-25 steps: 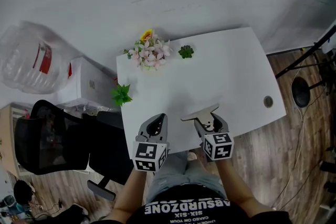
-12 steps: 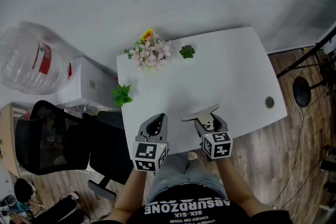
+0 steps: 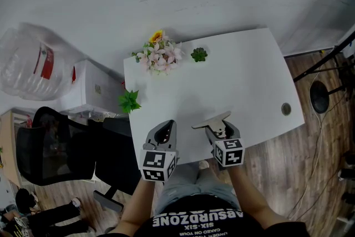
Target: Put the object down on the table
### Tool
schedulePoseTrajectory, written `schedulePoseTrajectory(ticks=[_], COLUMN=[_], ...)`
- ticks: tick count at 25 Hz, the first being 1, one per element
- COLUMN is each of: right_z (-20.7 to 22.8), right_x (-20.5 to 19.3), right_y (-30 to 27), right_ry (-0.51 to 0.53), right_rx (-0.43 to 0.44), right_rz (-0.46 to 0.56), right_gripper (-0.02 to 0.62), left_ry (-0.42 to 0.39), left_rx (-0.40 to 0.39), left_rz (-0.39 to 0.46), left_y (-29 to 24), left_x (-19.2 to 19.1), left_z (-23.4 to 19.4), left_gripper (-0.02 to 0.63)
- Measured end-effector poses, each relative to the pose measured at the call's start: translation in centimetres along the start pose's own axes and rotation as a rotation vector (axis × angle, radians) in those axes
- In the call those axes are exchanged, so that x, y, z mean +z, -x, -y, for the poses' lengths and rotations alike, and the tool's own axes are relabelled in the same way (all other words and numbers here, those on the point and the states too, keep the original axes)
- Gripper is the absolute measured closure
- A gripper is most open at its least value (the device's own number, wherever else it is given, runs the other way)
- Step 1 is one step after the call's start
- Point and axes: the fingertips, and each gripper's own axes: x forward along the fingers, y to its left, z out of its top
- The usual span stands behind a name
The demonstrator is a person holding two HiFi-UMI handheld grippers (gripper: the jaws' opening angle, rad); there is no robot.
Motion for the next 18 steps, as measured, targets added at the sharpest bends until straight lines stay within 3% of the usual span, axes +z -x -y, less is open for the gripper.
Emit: schedulePoseTrajectory(ticks=[18], right_z=[0.7], right_x=[-1.8], right_y=[-2.1], right_ry=[0.015], right_rx=[-0.028], right_rz=[-0.065], right_gripper=[0.310], left_ry=[0.001], left_rx=[-0.013], left_rz=[-0.015], left_y=[-1.4], left_x=[0.1], left_z=[-0.8], left_gripper=[0.609])
